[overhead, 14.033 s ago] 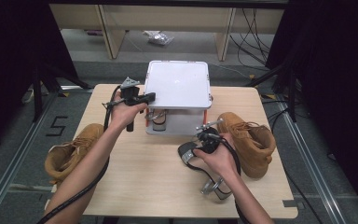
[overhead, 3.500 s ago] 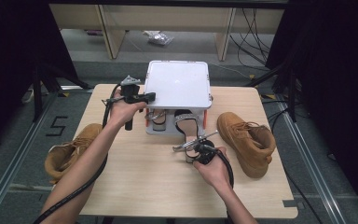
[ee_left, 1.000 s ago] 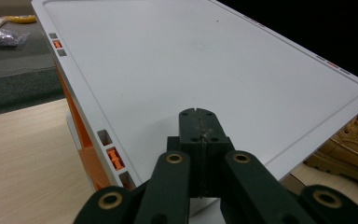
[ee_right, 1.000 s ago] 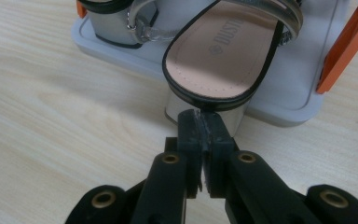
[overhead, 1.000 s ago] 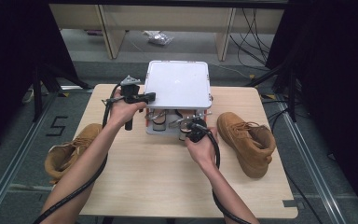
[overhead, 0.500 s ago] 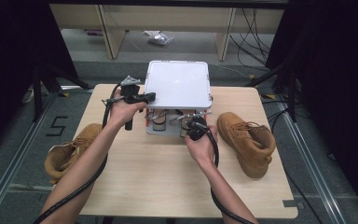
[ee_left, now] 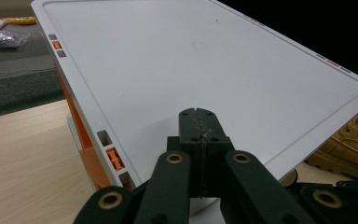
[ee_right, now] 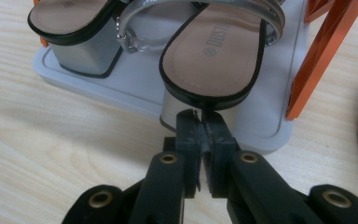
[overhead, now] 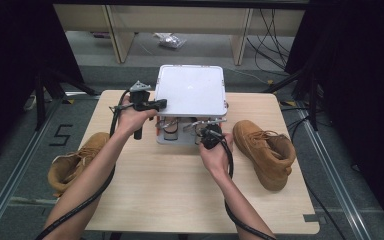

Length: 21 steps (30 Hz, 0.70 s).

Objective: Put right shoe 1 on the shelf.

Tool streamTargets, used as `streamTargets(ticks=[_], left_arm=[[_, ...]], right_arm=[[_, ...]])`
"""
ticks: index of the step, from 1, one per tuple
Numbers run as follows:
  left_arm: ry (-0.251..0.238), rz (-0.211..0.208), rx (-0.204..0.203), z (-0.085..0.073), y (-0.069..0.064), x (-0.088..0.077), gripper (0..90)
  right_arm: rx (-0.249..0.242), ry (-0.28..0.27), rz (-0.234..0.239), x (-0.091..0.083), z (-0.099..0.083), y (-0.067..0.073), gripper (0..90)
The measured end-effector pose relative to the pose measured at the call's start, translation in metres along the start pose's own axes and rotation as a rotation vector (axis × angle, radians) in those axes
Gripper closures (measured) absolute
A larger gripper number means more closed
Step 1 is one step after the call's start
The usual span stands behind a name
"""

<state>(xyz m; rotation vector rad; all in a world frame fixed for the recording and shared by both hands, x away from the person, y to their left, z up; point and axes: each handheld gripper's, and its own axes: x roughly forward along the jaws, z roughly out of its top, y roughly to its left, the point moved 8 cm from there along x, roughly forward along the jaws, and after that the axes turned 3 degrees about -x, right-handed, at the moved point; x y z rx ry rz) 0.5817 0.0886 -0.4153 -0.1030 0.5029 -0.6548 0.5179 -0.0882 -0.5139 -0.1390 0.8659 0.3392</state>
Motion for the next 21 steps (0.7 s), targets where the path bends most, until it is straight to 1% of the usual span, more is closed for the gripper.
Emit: streamTargets(ticks=[3,7,8,9,11,15,16,17,18,21], left_arm=[[0.001,-0.001,-0.001,0.0,0.0,0.0,89.9],[0.002,-0.001,-0.001,0.0,0.0,0.0,89.8],[0.001,-0.001,-0.001,0.0,0.0,0.0,89.9],[0.001,-0.001,-0.001,0.0,0.0,0.0,89.8],[0.002,-0.001,0.0,0.0,0.0,0.0,89.8],[0.0,-0.001,0.001,0.0,0.0,0.0,89.9],[0.001,-0.001,0.001,0.0,0.0,0.0,89.8],[0.002,-0.001,0.0,0.0,0.0,0.0,89.9],[0.001,-0.001,0.001,0.0,0.0,0.0,89.8],[0.002,-0.001,0.002,0.0,0.0,0.0,89.8]], right_arm=[[-0.002,-0.007,-0.016,0.001,0.002,-0.001,86.6],[0.008,-0.012,-0.016,0.004,0.003,0.0,86.6],[-0.006,-0.016,-0.012,0.005,0.004,-0.001,86.6],[0.008,-0.018,-0.019,0.006,0.003,0.0,86.6],[-0.008,-0.028,-0.026,0.008,0.004,-0.002,86.6],[0.005,-0.027,-0.034,0.01,0.004,-0.003,86.6],[-0.012,-0.044,-0.041,0.013,0.005,-0.006,86.5],[-0.011,-0.046,-0.043,0.013,0.005,-0.007,86.6],[0.003,-0.046,-0.041,0.013,0.005,-0.006,86.6],[-0.014,-0.055,-0.043,0.014,0.006,-0.007,86.5]])
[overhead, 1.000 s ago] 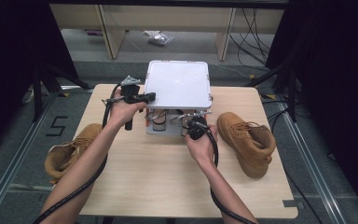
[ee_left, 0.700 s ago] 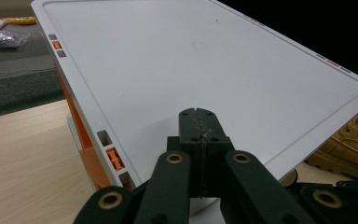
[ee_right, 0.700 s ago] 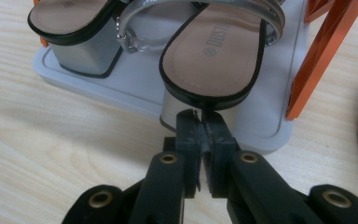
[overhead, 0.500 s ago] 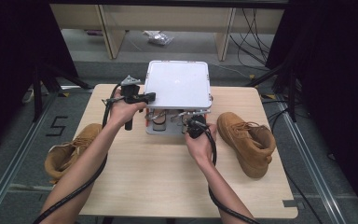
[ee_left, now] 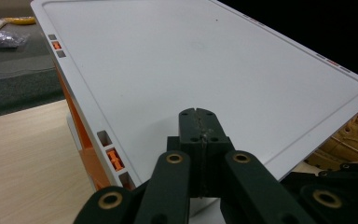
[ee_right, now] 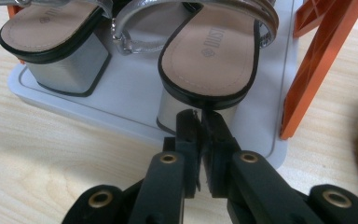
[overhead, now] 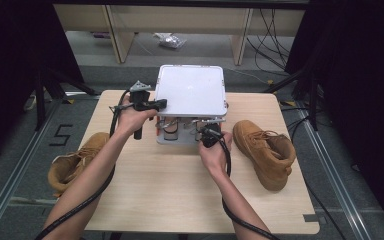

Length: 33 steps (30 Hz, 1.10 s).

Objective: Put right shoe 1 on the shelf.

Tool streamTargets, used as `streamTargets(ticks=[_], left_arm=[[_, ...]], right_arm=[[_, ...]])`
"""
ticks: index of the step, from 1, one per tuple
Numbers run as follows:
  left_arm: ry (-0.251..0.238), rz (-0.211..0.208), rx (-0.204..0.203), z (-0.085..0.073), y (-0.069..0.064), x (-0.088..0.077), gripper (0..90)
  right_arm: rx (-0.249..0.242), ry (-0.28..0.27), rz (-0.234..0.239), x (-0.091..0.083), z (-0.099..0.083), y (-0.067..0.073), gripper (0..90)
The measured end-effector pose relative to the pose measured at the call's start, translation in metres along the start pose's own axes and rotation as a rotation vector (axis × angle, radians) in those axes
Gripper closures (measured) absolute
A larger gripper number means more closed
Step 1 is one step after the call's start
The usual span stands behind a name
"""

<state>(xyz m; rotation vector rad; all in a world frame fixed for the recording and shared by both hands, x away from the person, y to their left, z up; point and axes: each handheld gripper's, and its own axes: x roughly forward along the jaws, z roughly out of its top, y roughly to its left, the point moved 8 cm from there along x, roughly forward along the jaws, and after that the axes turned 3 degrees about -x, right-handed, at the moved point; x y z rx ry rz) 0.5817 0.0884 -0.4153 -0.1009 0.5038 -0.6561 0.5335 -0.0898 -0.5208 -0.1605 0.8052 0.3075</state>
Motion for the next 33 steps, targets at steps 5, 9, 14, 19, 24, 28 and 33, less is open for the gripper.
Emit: streamTargets(ticks=[5,9,14,19,24,28,33], left_arm=[[0.0,-0.001,-0.002,0.0,0.0,0.0,89.9],[-0.001,0.0,0.0,0.0,0.0,0.0,89.9],[0.0,0.0,0.0,0.0,0.0,0.0,89.9],[-0.001,-0.001,-0.001,0.0,0.0,0.0,89.9],[-0.001,-0.001,-0.001,0.0,0.0,0.0,89.9],[0.001,-0.002,-0.005,0.0,0.0,0.0,89.9],[0.001,-0.001,-0.005,0.0,0.0,0.0,89.9]], right_arm=[[0.003,-0.012,0.002,0.003,0.001,0.001,86.4],[-0.007,-0.019,0.0,0.005,0.002,0.002,86.2],[-0.008,-0.014,-0.004,0.008,-0.001,0.0,86.1],[0.005,-0.008,-0.002,0.009,-0.002,0.001,85.8],[-0.025,-0.006,0.002,0.01,-0.004,-0.001,85.3],[-0.027,-0.007,0.01,0.01,-0.004,-0.001,84.2],[-0.027,-0.023,0.024,-0.002,-0.003,-0.003,80.6]])
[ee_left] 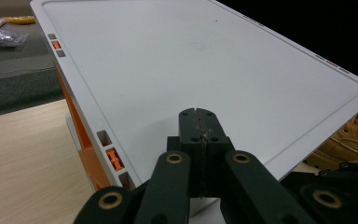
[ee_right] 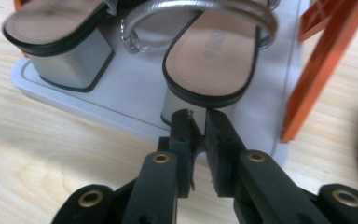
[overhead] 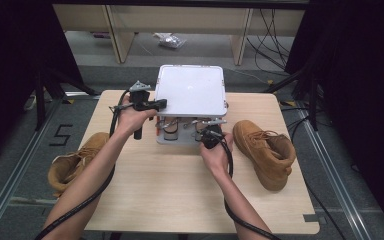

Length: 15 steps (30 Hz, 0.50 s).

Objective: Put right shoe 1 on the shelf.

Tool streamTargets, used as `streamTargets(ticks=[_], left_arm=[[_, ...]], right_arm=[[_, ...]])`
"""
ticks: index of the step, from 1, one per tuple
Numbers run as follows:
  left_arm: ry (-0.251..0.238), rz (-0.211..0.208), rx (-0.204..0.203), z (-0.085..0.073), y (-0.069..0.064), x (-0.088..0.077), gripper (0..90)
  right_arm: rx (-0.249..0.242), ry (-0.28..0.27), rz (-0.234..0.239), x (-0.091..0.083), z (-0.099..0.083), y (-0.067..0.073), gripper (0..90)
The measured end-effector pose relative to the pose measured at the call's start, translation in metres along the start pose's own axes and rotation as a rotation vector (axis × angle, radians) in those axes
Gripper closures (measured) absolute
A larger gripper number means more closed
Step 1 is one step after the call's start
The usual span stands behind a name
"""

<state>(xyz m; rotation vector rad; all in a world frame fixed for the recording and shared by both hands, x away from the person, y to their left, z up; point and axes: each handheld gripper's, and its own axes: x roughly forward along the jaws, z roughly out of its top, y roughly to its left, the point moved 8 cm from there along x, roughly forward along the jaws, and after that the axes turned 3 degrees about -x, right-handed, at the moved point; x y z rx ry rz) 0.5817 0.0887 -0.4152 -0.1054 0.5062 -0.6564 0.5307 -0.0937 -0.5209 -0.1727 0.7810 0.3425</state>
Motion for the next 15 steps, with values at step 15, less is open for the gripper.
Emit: streamTargets(ticks=[15], left_arm=[[0.009,-0.01,-0.001,0.002,0.0,0.0,89.7]], right_arm=[[-0.013,0.004,0.051,-0.043,-0.025,-0.022,62.1]])
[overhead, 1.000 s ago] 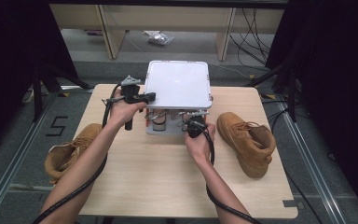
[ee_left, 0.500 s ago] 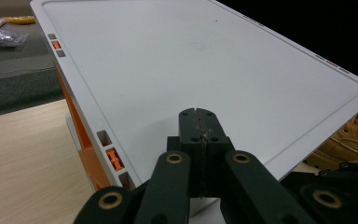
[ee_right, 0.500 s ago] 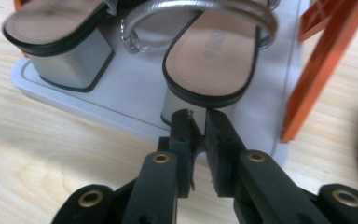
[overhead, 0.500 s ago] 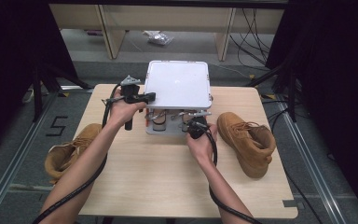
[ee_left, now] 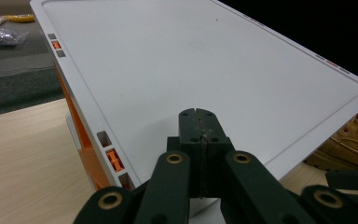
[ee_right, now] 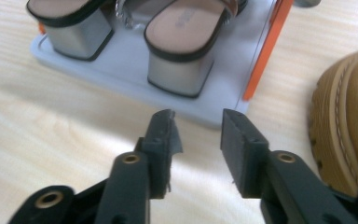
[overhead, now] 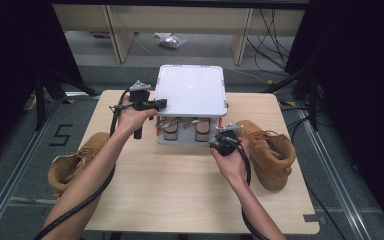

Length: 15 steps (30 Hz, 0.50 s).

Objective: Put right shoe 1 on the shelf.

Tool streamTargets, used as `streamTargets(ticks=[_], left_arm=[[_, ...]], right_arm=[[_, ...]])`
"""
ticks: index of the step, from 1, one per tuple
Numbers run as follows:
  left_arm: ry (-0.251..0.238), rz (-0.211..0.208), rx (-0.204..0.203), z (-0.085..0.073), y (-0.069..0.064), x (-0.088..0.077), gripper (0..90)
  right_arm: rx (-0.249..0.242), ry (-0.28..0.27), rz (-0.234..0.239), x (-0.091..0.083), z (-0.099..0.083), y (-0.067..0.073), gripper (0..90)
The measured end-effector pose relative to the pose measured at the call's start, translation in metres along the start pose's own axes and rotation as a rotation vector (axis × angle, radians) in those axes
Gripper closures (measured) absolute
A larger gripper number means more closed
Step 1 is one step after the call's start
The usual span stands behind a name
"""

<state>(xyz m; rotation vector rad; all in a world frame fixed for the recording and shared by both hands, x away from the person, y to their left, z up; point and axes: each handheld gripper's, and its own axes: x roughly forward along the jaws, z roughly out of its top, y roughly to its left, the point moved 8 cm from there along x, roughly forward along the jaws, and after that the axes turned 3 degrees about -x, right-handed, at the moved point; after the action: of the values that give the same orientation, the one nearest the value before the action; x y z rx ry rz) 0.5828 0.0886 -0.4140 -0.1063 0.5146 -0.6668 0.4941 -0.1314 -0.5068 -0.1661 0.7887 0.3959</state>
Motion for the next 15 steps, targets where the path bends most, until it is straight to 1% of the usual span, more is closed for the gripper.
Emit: streamTargets(ticks=[1,2,3,4,5,6,7,8,9,10,11,12,14,15], left_arm=[[0.01,-0.005,-0.007,0.001,0.0,0.0,89.2],[0.016,-0.004,-0.001,0.001,0.001,-0.001,88.8],[0.019,-0.002,0.002,0.002,0.001,-0.002,87.0],[0.018,-0.001,0.001,0.002,0.001,-0.003,85.4],[0.015,0.0,0.003,0.004,0.001,-0.005,84.6],[0.015,0.0,0.003,0.004,0.001,-0.005,83.8],[0.005,-0.001,0.002,0.007,0.001,-0.01,82.7],[0.002,0.001,0.009,0.008,0.001,-0.013,81.7],[0.001,0.003,0.015,0.01,0.001,-0.017,80.6],[0.007,0.007,0.023,0.01,0.001,-0.02,79.6],[0.011,0.012,0.029,0.01,0.001,-0.024,78.2],[0.014,0.013,0.038,0.009,0.002,-0.028,76.5],[0.008,0.02,0.049,0.008,0.004,-0.036,73.8],[0.009,0.024,0.053,0.007,0.005,-0.041,72.4]], right_arm=[[0.007,-0.019,0.014,-0.005,-0.005,0.001,59.6],[0.014,-0.019,0.02,-0.007,-0.008,0.002,58.9],[0.006,-0.028,0.032,-0.01,-0.011,0.002,58.1],[0.007,-0.036,0.041,-0.013,-0.014,0.004,57.1],[0.028,-0.044,0.054,-0.015,-0.016,0.006,56.3],[0.028,-0.044,0.054,-0.015,-0.016,0.006,56.3],[0.004,-0.061,0.061,-0.021,-0.021,0.005,54.7],[0.017,-0.068,0.063,-0.022,-0.023,0.005,54.0],[0.025,-0.085,0.071,-0.023,-0.024,0.006,53.1],[0.021,-0.087,0.068,-0.025,-0.026,0.005,52.3],[0.021,-0.095,0.081,-0.025,-0.028,0.005,51.3],[0.024,-0.097,0.079,-0.026,-0.03,0.005,50.1],[0.022,-0.11,0.08,-0.027,-0.034,0.003,48.2],[0.065,-0.118,0.082,-0.027,-0.035,0.005,47.4]])
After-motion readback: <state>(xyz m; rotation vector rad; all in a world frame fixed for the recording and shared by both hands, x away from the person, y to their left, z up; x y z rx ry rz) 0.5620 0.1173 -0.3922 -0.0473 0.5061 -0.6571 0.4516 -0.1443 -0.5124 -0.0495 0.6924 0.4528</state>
